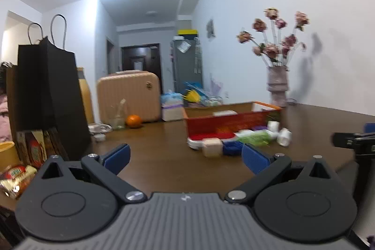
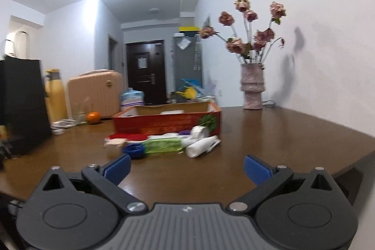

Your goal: Organize rigid objects

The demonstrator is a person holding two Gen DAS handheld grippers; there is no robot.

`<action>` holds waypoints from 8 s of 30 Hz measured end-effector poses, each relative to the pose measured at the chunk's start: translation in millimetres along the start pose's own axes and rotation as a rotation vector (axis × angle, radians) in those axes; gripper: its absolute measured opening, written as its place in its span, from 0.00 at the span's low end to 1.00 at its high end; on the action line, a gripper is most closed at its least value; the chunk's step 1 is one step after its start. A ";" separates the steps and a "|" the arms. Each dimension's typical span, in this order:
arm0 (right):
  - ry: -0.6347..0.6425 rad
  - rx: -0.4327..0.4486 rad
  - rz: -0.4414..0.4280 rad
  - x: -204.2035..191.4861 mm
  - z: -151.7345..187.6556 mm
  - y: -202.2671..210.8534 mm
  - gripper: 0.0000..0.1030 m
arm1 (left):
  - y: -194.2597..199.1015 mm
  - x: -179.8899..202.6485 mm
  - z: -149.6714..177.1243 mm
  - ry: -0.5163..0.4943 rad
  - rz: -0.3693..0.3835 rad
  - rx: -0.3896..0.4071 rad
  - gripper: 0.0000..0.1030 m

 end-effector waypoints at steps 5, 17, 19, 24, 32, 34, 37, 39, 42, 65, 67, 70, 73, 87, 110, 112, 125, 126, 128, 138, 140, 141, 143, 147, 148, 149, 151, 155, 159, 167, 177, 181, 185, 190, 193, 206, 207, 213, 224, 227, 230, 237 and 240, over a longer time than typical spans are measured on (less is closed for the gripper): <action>0.035 0.003 0.016 -0.6 -2.3 8.0 1.00 | 1.5 6.4 -5.5 -0.004 0.012 0.025 1.00; 0.007 -0.031 0.051 9.2 0.9 -10.8 1.00 | -20.1 15.8 -4.7 -0.007 0.050 -0.005 1.00; 0.009 -0.047 0.060 13.2 -0.7 -23.5 1.00 | -39.2 22.3 -7.7 -0.023 0.053 -0.028 1.00; 0.008 -0.058 0.005 14.1 -13.5 -61.2 0.97 | -94.0 23.7 -14.2 0.038 0.116 -0.112 1.00; 0.061 -0.108 -0.074 -4.9 -30.9 -133.3 0.92 | -208.1 19.3 -9.8 0.050 0.138 -0.268 0.74; 0.062 -0.124 -0.072 -6.9 -33.0 -150.8 0.93 | -236.4 16.0 -5.3 0.081 0.128 -0.320 0.67; 0.058 -0.160 -0.088 -9.1 -33.9 -173.8 0.93 | -268.0 10.2 2.1 0.130 0.124 -0.402 0.66; 0.051 -0.180 -0.110 -11.9 -33.7 -187.0 0.92 | -280.0 7.1 4.9 0.147 0.164 -0.422 0.69; 0.034 -0.208 -0.154 -15.9 -33.7 -203.4 0.92 | -288.8 7.8 7.4 0.144 0.180 -0.422 0.75; 0.127 -0.446 -0.282 -94.7 -12.6 -265.4 0.71 | -235.0 -51.5 17.1 0.254 0.188 -0.453 0.65; 0.127 -0.457 -0.265 -98.8 -12.6 -271.6 0.69 | -232.2 -53.0 20.3 0.232 0.189 -0.457 0.65; 0.163 -0.460 -0.213 -103.9 -16.7 -280.8 0.69 | -233.0 -56.0 23.4 0.245 0.194 -0.456 0.68; 0.175 -0.474 -0.204 -107.7 -18.0 -289.2 0.65 | -238.8 -58.8 24.5 0.251 0.189 -0.457 0.73; 0.112 -0.387 -0.266 -95.0 -32.2 -237.6 0.51 | -213.9 -49.6 22.4 0.234 0.176 -0.436 0.60; -0.038 -0.062 -0.139 32.9 -68.1 -130.8 0.51 | -136.9 17.1 -58.2 0.120 0.001 -0.108 0.13; -0.049 -0.084 -0.140 39.2 -60.6 -147.4 0.51 | -167.8 25.7 -40.0 0.089 -0.025 -0.165 0.13; -0.159 -0.175 -0.180 24.1 -17.2 -214.6 0.51 | -231.2 28.2 -4.2 0.169 0.029 -0.282 0.32; -0.153 -0.165 -0.189 21.8 -18.2 -214.0 0.51 | -228.6 26.5 -3.5 0.153 0.030 -0.269 0.35; -0.135 -0.176 -0.193 17.9 -18.4 -215.4 0.51 | -226.2 23.3 -2.9 0.159 0.039 -0.256 0.43; -0.142 -0.160 -0.183 23.5 -29.1 -206.5 0.51 | -218.3 15.0 -14.1 0.164 0.042 -0.242 0.44; -0.133 -0.135 -0.183 26.4 -42.6 -207.0 0.51 | -220.0 14.2 -28.5 0.146 0.047 -0.206 0.44; -0.117 -0.113 -0.187 27.8 -52.9 -208.5 0.51 | -223.2 13.6 -37.4 0.134 0.050 -0.182 0.45; -0.064 -0.080 -0.182 28.3 -72.3 -214.6 0.51 | -233.3 13.6 -52.3 0.101 0.041 -0.153 0.46; 0.004 -0.070 -0.188 36.9 -119.2 -253.9 0.51 | -282.6 10.7 -81.3 0.093 0.071 -0.174 0.37; 0.019 -0.076 -0.190 39.3 -130.4 -270.2 0.51 | -300.2 10.7 -88.7 0.083 0.069 -0.188 0.35; 0.046 -0.096 -0.191 40.4 -139.3 -288.6 0.51 | -318.2 11.8 -95.7 0.067 0.077 -0.199 0.35; 0.067 -0.154 -0.187 43.4 -155.1 -335.4 0.51 | -362.3 14.9 -107.3 0.055 0.112 -0.245 0.35; 0.037 -0.361 -0.181 49.6 -169.2 -446.5 0.51 | -463.7 19.0 -109.0 0.140 0.213 -0.472 0.33; 0.046 -0.559 -0.107 50.0 -157.7 -538.2 0.51 | -555.9 26.1 -93.4 0.120 0.217 -0.674 0.25; 0.062 -0.612 -0.044 50.1 -144.4 -581.7 0.72 | -598.9 24.5 -71.2 0.098 0.196 -0.798 0.65; -0.016 -0.520 -0.066 68.0 -173.8 -513.3 0.80 | -521.1 20.3 -120.8 0.037 0.146 -0.562 1.00; 0.015 -0.408 -0.101 64.1 -187.8 -445.3 0.80 | -452.8 11.6 -143.2 0.036 0.130 -0.393 1.00; 0.060 -0.274 -0.145 55.4 -193.5 -367.2 0.86 | -379.5 7.8 -153.8 -0.022 0.128 -0.259 1.00; 0.061 -0.180 -0.203 42.6 -176.7 -280.8 0.89 | -287.2 10.2 -143.7 -0.080 0.081 -0.096 1.00; 0.076 -0.129 -0.200 30.2 -155.3 -237.9 0.90 | -234.5 14.2 -130.4 -0.083 0.051 -0.004 1.00; 0.005 -0.113 -0.030 40.6 -43.4 -120.3 0.98 | -130.1 13.7 -39.2 0.028 0.044 -0.079 1.00; 0.011 -0.117 -0.019 42.4 -41.0 -119.1 0.98 | -130.6 16.0 -35.2 0.019 0.048 -0.091 1.00; -0.016 -0.131 0.008 52.1 -38.2 -125.7 0.98 | -144.9 29.6 -28.6 0.001 0.069 -0.107 1.00; -0.050 -0.281 -0.022 58.3 -42.6 -213.7 0.89 | -248.3 91.4 -31.3 -0.359 0.455 -0.120 1.00; -0.053 -0.312 -0.034 59.6 -42.9 -236.9 0.84 | -277.5 104.6 -33.9 -0.415 0.609 -0.128 1.00; -0.067 -0.341 -0.017 65.3 -43.6 -257.9 0.81 | -313.2 115.3 -32.4 -0.432 0.645 -0.226 0.75; -0.037 -0.398 0.005 66.6 -33.5 -274.2 0.66 | -336.9 113.9 -21.1 -0.424 0.743 -0.319 0.51; -0.010 -0.411 0.013 65.3 -30.5 -268.2 0.44 | -324.9 114.6 -18.2 -0.421 0.779 -0.325 0.50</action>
Point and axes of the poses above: each gripper's, at about its wrist camera, not at the fingertips, and y roughly against the way its jaws point, x to its right, z to its underside, the point moved 3 cm from there along -y, roughly the way its jaws point, and after that the axes turned 3 degrees about -y, right-handed, at the moved point
